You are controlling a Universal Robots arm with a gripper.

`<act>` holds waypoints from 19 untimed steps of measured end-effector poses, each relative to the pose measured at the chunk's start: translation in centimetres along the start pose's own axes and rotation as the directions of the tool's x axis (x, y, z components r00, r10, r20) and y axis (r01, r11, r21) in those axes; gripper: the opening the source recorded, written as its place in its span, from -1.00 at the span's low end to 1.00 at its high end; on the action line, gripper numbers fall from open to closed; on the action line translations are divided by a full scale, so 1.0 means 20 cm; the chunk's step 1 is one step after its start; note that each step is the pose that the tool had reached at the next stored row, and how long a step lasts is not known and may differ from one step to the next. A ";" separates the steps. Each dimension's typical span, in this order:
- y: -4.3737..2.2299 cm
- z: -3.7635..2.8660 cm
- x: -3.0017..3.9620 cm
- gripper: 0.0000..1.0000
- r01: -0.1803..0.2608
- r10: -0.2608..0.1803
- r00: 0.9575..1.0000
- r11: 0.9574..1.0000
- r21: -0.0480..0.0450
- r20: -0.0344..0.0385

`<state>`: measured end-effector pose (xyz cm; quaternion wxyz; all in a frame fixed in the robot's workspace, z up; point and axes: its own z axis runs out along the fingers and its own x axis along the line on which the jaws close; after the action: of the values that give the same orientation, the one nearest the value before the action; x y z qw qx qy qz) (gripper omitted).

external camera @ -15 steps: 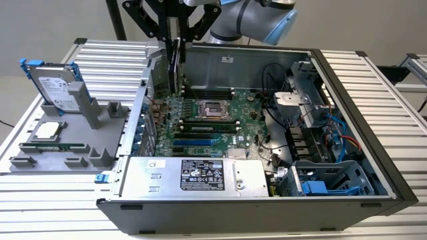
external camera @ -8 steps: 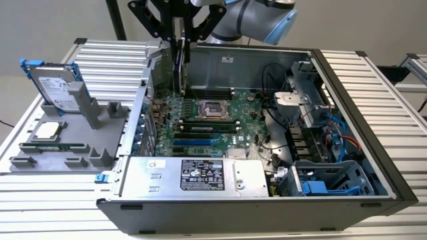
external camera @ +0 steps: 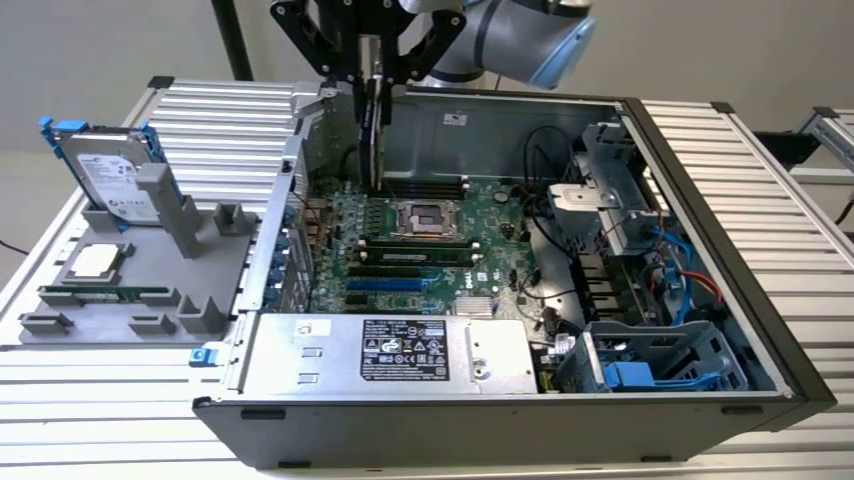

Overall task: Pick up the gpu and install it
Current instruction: 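Pick up the gpu and move the gpu toward the slot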

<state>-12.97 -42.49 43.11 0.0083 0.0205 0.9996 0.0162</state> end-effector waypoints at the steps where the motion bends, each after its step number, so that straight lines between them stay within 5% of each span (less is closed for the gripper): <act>1: 0.001 0.000 -0.006 -1.00 0.000 0.000 1.000 1.000 0.000 0.000; 19: 0.013 0.002 -0.127 -1.00 0.000 0.000 1.000 1.000 0.000 0.000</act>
<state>-10.42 -42.33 43.12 0.0083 0.0205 0.9996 0.0161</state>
